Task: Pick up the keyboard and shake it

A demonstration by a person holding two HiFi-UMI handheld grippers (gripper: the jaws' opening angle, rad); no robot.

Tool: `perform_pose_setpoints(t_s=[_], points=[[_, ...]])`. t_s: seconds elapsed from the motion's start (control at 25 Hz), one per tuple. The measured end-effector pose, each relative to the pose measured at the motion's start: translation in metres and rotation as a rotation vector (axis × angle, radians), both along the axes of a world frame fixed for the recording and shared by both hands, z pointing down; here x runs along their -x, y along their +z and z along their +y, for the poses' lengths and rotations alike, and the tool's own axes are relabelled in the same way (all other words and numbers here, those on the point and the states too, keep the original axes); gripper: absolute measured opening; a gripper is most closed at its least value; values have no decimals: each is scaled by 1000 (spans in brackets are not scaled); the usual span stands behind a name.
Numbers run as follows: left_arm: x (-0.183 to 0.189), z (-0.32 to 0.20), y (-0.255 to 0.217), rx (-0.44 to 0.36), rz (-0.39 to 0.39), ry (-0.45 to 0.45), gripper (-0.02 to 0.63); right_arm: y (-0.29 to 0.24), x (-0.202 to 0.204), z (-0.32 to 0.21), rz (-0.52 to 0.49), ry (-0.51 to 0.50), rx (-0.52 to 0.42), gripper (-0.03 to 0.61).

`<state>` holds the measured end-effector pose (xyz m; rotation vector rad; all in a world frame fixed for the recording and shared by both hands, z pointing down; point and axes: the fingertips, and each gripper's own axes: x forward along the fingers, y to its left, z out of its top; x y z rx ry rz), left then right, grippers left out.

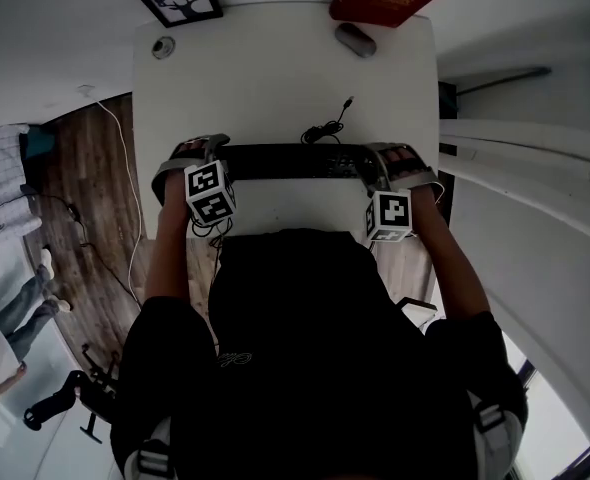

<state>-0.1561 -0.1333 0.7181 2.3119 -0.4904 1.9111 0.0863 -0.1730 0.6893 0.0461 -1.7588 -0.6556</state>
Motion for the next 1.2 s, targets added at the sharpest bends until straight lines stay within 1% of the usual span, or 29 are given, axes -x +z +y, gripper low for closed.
perform_pose_setpoints(t_s=[0.16,0.24,0.28,0.32,0.36,0.4,0.56,0.64,0.72,0.76,0.8,0.84,0.92,1.0,1.08,1.16,1.2], points=[[-5,7,-3,-56,-9,15,293,-4,-5,2,-21,8,12,186],[-7,12,-4,-68,-3,14,288,-12,-2,1,-74,24,62,186],[-7,15,-4,-75,-2,15,287,-18,0,-1,-111,41,110,186],[-8,16,-5,-83,-4,16,284,-23,-1,-3,-136,60,174,189],[-9,17,-6,-91,-8,18,282,-23,-4,-6,-135,74,252,195],[-10,18,-5,-99,-14,20,279,-19,-10,-9,-107,80,340,204],[-10,20,-5,-123,-35,23,276,10,-32,-5,106,47,705,237],[-11,21,-6,-129,-43,19,276,22,-32,5,173,36,860,238],[-11,23,-6,-119,-43,7,276,30,-27,19,227,27,980,235],[-12,22,-6,-114,-40,2,276,34,-25,24,255,17,1013,206],[-13,21,-6,-108,-36,-2,276,37,-24,26,280,4,1023,108],[-13,20,-6,-97,-30,-8,276,40,-23,27,296,-13,1011,95],[-11,20,-5,-65,-21,-31,279,40,-21,23,302,-44,943,92],[-7,18,-12,-61,-2,-74,279,34,-17,16,283,-58,867,92],[-3,13,-26,-63,51,-128,290,22,-11,5,238,-57,793,89],[-1,10,-33,-29,104,-166,301,14,-5,-12,184,-59,675,83],[-1,8,-33,-16,109,-170,302,12,-4,-20,169,-67,608,83]])
